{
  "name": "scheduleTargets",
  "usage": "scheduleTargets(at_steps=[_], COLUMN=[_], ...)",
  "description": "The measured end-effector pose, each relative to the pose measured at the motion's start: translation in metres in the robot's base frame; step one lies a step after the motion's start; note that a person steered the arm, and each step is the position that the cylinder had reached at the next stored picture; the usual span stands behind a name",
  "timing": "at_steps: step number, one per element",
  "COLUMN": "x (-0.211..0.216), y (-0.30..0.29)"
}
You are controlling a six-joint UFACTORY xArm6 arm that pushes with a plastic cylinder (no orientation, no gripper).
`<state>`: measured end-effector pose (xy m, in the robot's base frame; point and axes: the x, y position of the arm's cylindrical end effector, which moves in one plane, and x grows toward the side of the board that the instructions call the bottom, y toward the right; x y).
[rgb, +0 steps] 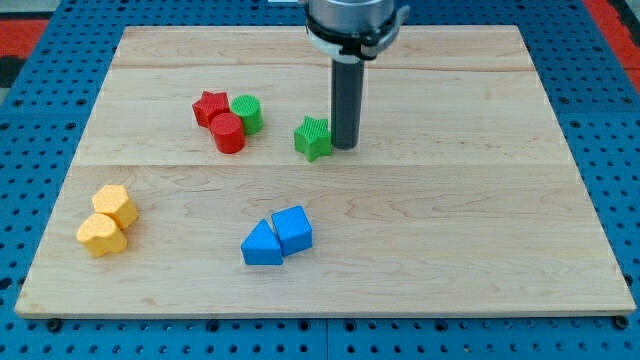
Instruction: Move green star into green circle
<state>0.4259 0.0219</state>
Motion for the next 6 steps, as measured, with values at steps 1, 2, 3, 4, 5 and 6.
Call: scheduleTargets(at_steps=[1,2,3,4,5,6], x=[0.009,0.006,-0.007,-0.009,-0.009,0.004], y=[-0.031,-0.054,-0.059,-0.075,-0.09,-0.031])
